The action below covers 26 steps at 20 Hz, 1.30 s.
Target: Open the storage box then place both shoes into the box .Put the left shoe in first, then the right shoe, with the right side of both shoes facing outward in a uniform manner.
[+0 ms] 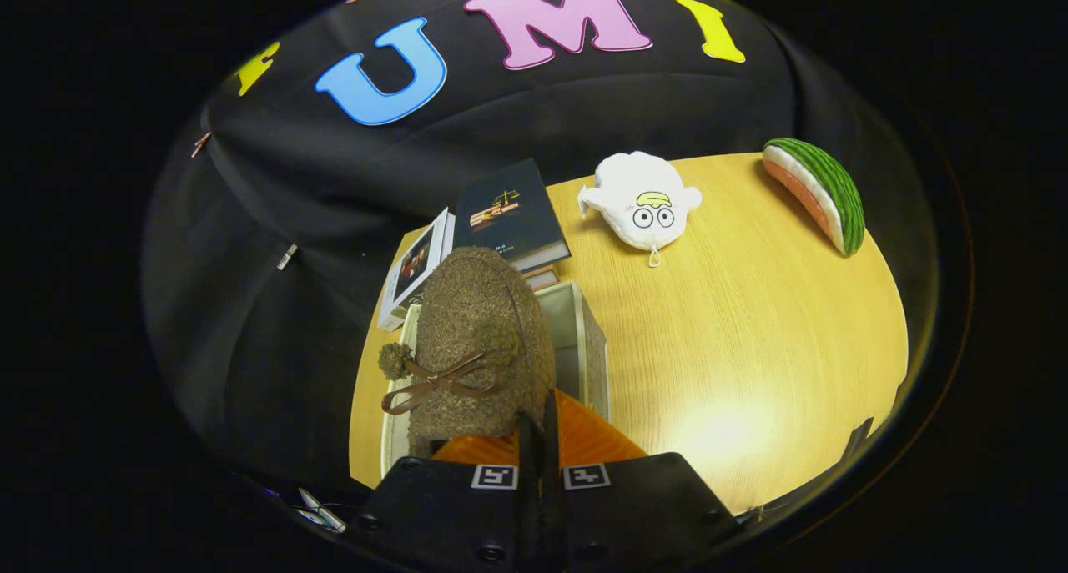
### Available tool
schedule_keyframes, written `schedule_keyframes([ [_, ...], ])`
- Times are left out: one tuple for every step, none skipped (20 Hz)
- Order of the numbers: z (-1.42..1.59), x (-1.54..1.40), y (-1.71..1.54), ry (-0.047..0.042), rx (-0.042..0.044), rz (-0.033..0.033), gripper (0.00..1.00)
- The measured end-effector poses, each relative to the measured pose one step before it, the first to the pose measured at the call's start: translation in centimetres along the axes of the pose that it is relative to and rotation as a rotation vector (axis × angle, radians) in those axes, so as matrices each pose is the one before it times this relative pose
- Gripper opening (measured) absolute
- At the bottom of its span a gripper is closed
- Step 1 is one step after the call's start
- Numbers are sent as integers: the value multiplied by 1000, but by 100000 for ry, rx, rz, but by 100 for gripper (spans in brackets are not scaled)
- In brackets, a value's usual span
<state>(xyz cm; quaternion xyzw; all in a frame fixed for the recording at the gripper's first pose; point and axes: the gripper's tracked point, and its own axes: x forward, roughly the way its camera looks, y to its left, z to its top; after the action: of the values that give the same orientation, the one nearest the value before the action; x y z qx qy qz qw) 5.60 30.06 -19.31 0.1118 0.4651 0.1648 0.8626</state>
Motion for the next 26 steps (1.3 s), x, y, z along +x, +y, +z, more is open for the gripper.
schedule_keyframes([
  [-315, 127, -238, 844, -273, -976, 6],
  [-317, 232, -104, 620, -193, -840, 6],
  [-266, 81, 78, 478, -406, 75, 7],
  [-120, 119, 76, 189, -317, -395, 7],
  [-227, 137, -132, 143, -184, -446, 11],
  [-155, -655, 222, 5, 25, 254, 14],
  [-94, -21, 437, 143, 393, 1506, 17],
  [100, -286, 655, 857, 684, 2047, 21],
  [55, -461, 1068, -1082, 719, 4447, 40],
  [663, -189, 692, -3242, 368, 2250, 60],
  [713, -720, 547, -2514, -105, 1735, 80],
  [872, -523, 221, -2727, -1638, 150, 100],
  [759, -609, -130, -3121, -2624, -554, 99],
  [986, -652, -57, -3406, -2904, -570, 98],
  [843, -627, -154, -3485, -2577, -819, 98],
  [919, -688, -273, -3458, -1875, -792, 98],
  [880, -639, -266, -3338, -1142, -644, 98],
  [928, -701, -268, -3159, -321, -412, 98],
  [881, -806, -330, -3104, 76, -137, 98],
  [946, -719, -435, -3057, 226, -417, 98],
  [877, -790, -742, -3011, -71, -815, 98],
  [1025, -747, -927, -3218, -276, -1421, 99],
  [1040, -907, -998, -3209, -782, -1485, 98],
  [1069, -901, -1276, -3383, -1298, -2113, 98],
  [947, -755, -1476, -3303, -1881, -2742, 98],
  [1044, -750, -1582, -3464, -2127, -2874, 98],
])
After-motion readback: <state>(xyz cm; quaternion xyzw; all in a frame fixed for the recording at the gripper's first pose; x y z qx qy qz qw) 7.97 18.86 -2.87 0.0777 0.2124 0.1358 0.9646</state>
